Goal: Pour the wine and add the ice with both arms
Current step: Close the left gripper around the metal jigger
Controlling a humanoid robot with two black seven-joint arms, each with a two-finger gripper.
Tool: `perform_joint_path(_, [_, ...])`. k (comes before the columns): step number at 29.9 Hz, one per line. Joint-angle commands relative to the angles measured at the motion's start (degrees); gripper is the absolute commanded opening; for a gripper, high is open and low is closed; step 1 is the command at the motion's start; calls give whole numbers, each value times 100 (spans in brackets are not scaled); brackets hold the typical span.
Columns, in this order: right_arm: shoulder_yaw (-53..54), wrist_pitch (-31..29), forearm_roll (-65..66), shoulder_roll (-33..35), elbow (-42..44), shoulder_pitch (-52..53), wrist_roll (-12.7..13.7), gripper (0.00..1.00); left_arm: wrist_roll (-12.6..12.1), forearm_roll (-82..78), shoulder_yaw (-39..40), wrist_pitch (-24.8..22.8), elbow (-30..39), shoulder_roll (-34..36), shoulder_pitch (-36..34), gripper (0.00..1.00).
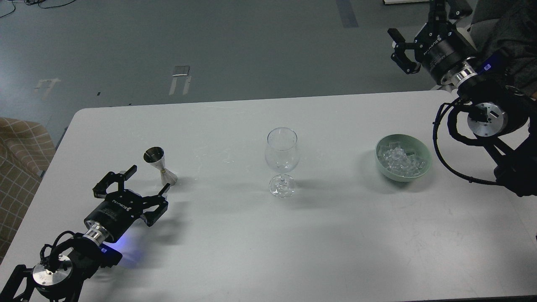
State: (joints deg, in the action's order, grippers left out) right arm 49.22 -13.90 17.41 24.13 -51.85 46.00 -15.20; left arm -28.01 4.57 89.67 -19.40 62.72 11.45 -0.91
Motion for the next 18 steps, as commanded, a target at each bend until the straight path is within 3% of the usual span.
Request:
perform_joint_path(1, [0,2,-1,39,0,-4,-1,100,1,0,-20,6,-224,-125,-215,96])
perform_joint_path(7, [0,2,-1,66,0,-47,-1,100,1,-9,-55,-11,-795,-240,-638,96])
perform_joint_path(15, [0,2,-1,66,-9,-100,-1,100,1,-131,-82,-178,-1068,-231,-778,98])
perform_joint_path(18, [0,10,8,75,0,-91,-1,100,119,-255,-82,-187,-1252,-249,-919,98])
